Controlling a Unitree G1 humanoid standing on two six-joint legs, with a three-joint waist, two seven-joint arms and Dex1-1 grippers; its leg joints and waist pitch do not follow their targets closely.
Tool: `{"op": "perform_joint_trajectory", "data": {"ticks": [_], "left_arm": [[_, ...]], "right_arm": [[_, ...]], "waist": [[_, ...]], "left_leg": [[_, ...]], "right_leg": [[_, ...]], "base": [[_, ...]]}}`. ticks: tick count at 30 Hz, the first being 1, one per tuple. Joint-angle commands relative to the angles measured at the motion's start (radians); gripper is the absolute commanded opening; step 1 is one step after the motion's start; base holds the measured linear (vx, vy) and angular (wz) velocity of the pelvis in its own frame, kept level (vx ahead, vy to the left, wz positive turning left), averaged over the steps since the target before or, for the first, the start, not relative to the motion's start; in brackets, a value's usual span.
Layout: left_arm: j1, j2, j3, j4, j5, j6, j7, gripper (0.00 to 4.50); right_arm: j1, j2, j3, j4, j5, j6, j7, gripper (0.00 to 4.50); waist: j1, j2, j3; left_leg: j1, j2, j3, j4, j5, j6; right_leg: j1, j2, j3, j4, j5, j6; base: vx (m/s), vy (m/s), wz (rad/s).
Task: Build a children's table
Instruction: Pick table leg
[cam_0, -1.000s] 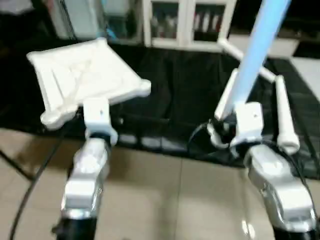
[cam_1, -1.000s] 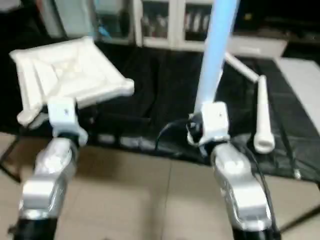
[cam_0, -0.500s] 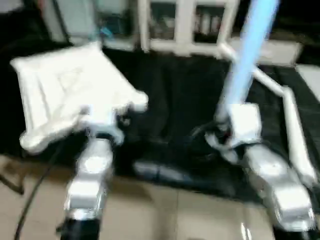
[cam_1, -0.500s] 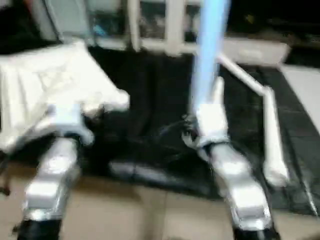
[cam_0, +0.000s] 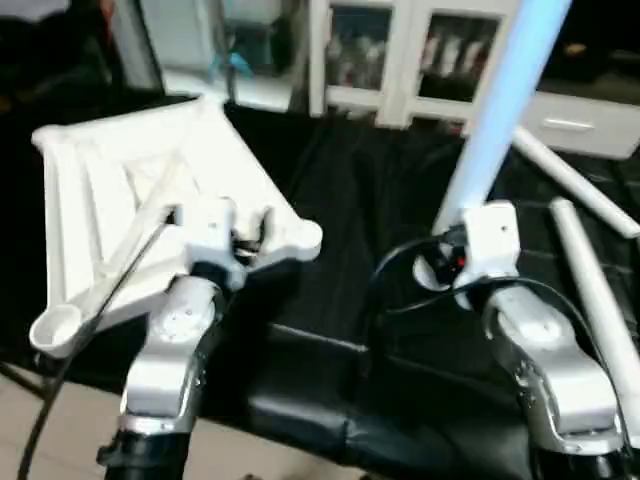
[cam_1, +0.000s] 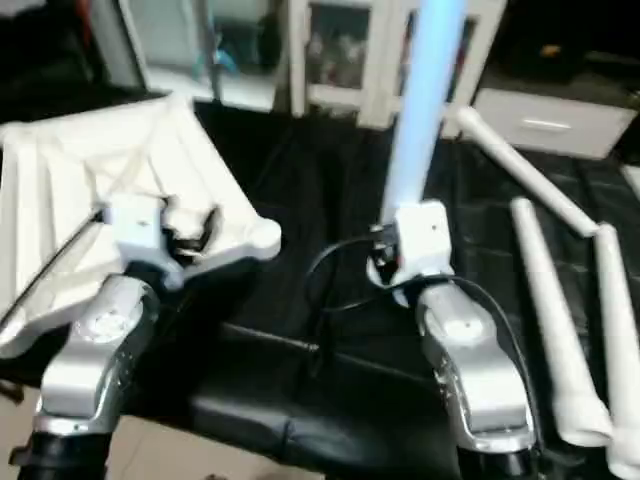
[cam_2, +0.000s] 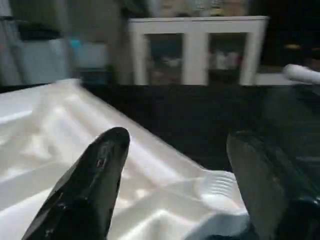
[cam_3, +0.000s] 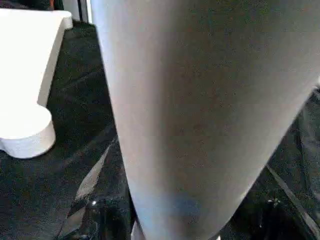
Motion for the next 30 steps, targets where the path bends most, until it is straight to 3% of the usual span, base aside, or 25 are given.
{"op": "perform_joint_trajectory", "data": {"ticks": [1,2,3,4,5,6,7,8,9,10,11,13,14,15,16,18,22,23,24,26,27,28,29,30], "left_arm": [[-0.007,0.035,0.025,0.022,-0.020,0.002,-0.053,3.56],[-0.013,0.052,0.028,0.030,-0.039,0.013,-0.093,3.74],[-0.017,0.064,0.030,0.033,-0.064,0.022,-0.136,3.74],[-0.020,0.071,0.028,0.037,-0.070,0.023,-0.152,3.85],[-0.026,0.085,0.026,0.044,-0.082,0.025,-0.183,3.85],[-0.043,0.115,0.013,0.066,-0.096,0.026,-0.245,3.95],[-0.050,0.128,0.004,0.076,-0.101,0.028,-0.273,4.07],[-0.073,0.175,-0.031,0.121,-0.097,0.025,-0.360,4.17],[-0.082,0.191,-0.042,0.141,-0.096,0.024,-0.389,4.26],[-0.098,0.204,-0.049,0.170,-0.093,0.016,-0.414,4.26],[-0.133,0.223,-0.059,0.230,-0.087,-0.003,-0.457,4.36],[-0.180,0.230,-0.065,0.303,-0.089,-0.016,-0.505,4.44],[-0.230,0.239,-0.084,0.371,-0.090,-0.009,-0.568,4.44],[-0.239,0.241,-0.088,0.382,-0.091,-0.005,-0.581,4.44],[-0.245,0.242,-0.091,0.390,-0.092,-0.003,-0.590,4.44],[-0.301,0.247,-0.108,0.480,-0.065,-0.010,-0.606,4.44],[-0.431,0.237,-0.112,0.705,-0.030,-0.012,-0.587,4.29],[-0.460,0.232,-0.107,0.751,-0.027,-0.017,-0.582,4.29],[-0.503,0.234,-0.118,0.824,-0.009,-0.023,-0.592,4.18],[-0.530,0.244,-0.149,0.875,0.009,0.008,-0.641,4.01],[-0.540,0.246,-0.163,0.894,0.019,0.027,-0.650,3.89],[-0.549,0.246,-0.174,0.915,0.029,0.019,-0.659,3.89],[-0.551,0.246,-0.177,0.920,0.032,0.014,-0.660,3.83],[-0.561,0.243,-0.178,0.941,0.036,0.013,-0.659,3.75]], "right_arm": [[-0.001,0.007,0.003,-0.028,0.005,-0.005,0.000,1.86],[-0.003,0.007,0.003,-0.028,0.006,-0.004,-0.001,1.86],[-0.003,0.006,0.003,-0.029,0.007,-0.004,-0.001,1.86],[-0.004,0.006,0.003,-0.028,0.008,-0.004,-0.001,1.86],[-0.006,0.005,0.002,-0.027,0.008,-0.004,-0.001,1.86],[-0.006,0.005,0.000,-0.028,0.008,-0.004,0.002,1.86],[-0.007,0.005,-0.001,-0.027,0.008,-0.004,0.003,1.86],[-0.009,0.002,-0.003,-0.025,0.008,-0.005,0.008,1.86],[-0.012,0.001,-0.005,-0.024,0.008,-0.005,0.011,1.86],[-0.015,-0.002,-0.005,-0.021,0.010,-0.006,0.017,1.86],[-0.021,-0.008,-0.004,-0.017,0.014,-0.008,0.031,1.86],[-0.023,-0.023,-0.003,-0.011,0.023,-0.010,0.056,1.86],[-0.026,-0.048,0.001,-0.002,0.046,-0.003,0.104,1.86],[-0.027,-0.054,0.003,0.000,0.050,-0.001,0.115,1.86],[-0.027,-0.058,0.004,0.001,0.053,0.000,0.122,1.86],[-0.030,-0.087,0.017,0.001,0.065,0.006,0.169,1.86],[-0.022,-0.148,0.039,-0.018,0.077,0.013,0.254,1.86],[-0.020,-0.161,0.044,-0.019,0.075,0.013,0.267,1.86],[-0.014,-0.178,0.046,-0.023,0.078,0.014,0.285,1.86],[-0.009,-0.190,0.046,-0.027,0.086,0.019,0.299,1.86],[-0.007,-0.193,0.045,-0.029,0.089,0.020,0.303,1.86],[-0.005,-0.195,0.044,-0.032,0.090,0.021,0.304,1.86],[-0.004,-0.195,0.044,-0.034,0.090,0.022,0.304,1.86],[-0.003,-0.197,0.043,-0.036,0.092,0.022,0.306,1.86]], "waist": [[0.019,0.014,-0.067],[0.011,0.037,-0.056],[0.004,0.038,-0.054],[-0.001,0.039,-0.046],[-0.005,0.033,-0.023],[-0.008,0.027,-0.016],[-0.005,0.022,-0.013],[-0.005,0.019,-0.013],[-0.005,0.020,-0.012],[-0.008,0.018,-0.012],[-0.009,0.023,-0.016],[-0.010,0.021,-0.019],[-0.010,0.020,-0.019],[-0.006,0.022,-0.022],[-0.006,0.019,-0.023],[-0.005,0.025,-0.026],[-0.002,0.023,-0.035],[0.002,0.025,-0.040],[0.001,0.024,-0.040],[0.006,0.024,-0.048],[0.006,0.024,-0.048],[0.007,0.025,-0.053],[0.008,0.024,-0.055],[0.009,0.029,-0.055]], "left_leg": [[-0.008,0.095,-0.029,-0.066,0.147,0.014],[0.026,0.140,-0.040,-0.084,0.063,0.007],[0.038,0.151,-0.040,-0.087,0.043,0.003],[0.039,0.157,-0.041,-0.096,0.004,0.001],[0.045,0.157,-0.022,-0.115,-0.248,-0.027],[0.050,0.154,-0.016,-0.118,-0.341,-0.043],[0.070,0.147,0.001,-0.113,-0.446,-0.075],[0.075,0.147,0.002,-0.112,-0.464,-0.084],[0.072,0.146,0.002,-0.118,-0.473,-0.092],[0.067,0.148,0.000,-0.123,-0.468,-0.095],[0.054,0.151,-0.007,-0.132,-0.445,-0.103],[0.042,0.154,-0.009,-0.135,-0.395,-0.104],[0.041,0.153,-0.006,-0.134,-0.389,-0.101],[0.048,0.151,-0.002,-0.130,-0.383,-0.096],[0.044,0.154,-0.001,-0.129,-0.352,-0.089],[0.037,0.157,-0.001,-0.127,-0.307,-0.080],[0.035,0.154,0.007,-0.118,-0.212,-0.046],[0.032,0.160,0.008,-0.114,-0.144,-0.028],[0.032,0.160,0.009,-0.113,-0.120,-0.021],[0.030,0.162,0.015,-0.105,-0.023,0.016],[0.030,0.162,0.015,-0.105,-0.023,0.016],[0.030,0.163,0.017,-0.103,0.037,0.045],[0.028,0.164,0.019,-0.098,0.064,0.065],[0.028,0.164,0.019,-0.097,0.072,0.074]], "right_leg": [[0.123,-0.079,0.024,-0.056,0.687,-0.145],[0.097,-0.064,0.001,-0.073,0.336,-0.217],[0.090,-0.058,-0.002,-0.076,0.226,-0.242],[0.088,-0.060,-0.002,-0.080,0.135,-0.259],[0.078,-0.067,0.003,-0.109,-0.138,-0.259],[0.074,-0.070,0.005,-0.120,-0.248,-0.243],[0.056,-0.077,0.007,-0.141,-0.439,-0.193],[0.051,-0.080,0.008,-0.148,-0.488,-0.173],[0.051,-0.083,0.007,-0.155,-0.547,-0.132],[0.054,-0.084,0.008,-0.154,-0.545,-0.122],[0.064,-0.087,0.008,-0.145,-0.496,-0.111],[0.075,-0.094,0.012,-0.137,-0.421,-0.131],[0.074,-0.095,0.013,-0.139,-0.419,-0.135],[0.071,-0.096,0.015,-0.140,-0.421,-0.140],[0.075,-0.101,0.018,-0.136,-0.382,-0.160],[0.083,-0.103,0.019,-0.130,-0.329,-0.187],[0.092,-0.103,0.019,-0.126,-0.238,-0.224],[0.100,-0.107,0.016,-0.117,-0.148,-0.262],[0.101,-0.105,0.014,-0.115,-0.115,-0.273],[0.109,-0.108,0.011,-0.102,0.031,-0.312],[0.109,-0.108,0.011,-0.102,0.031,-0.312],[0.113,-0.106,0.009,-0.093,0.112,-0.337],[0.114,-0.109,0.008,-0.089,0.151,-0.351],[0.113,-0.110,0.008,-0.088,0.162,-0.359]], "base": [[0.000,0.000,0.00],[0.000,0.000,0.00],[0.000,0.000,0.00],[0.000,0.000,0.00],[0.000,0.000,0.00],[-0.073,0.001,0.17],[-0.120,-0.003,0.26],[-0.086,-0.010,0.17],[-0.083,-0.001,0.11],[-0.054,0.009,0.01],[-0.054,0.009,0.01],[0.000,0.000,0.00],[0.000,0.000,0.00],[0.000,0.000,0.00],[0.000,0.000,0.00],[0.000,0.000,0.00],[0.000,0.000,0.00],[0.000,0.000,0.00],[0.057,-0.016,0.00],[0.056,-0.012,0.00],[0.053,-0.005,-0.01],[0.000,0.000,0.00],[0.000,0.000,0.00],[0.000,0.000,0.00]]}}
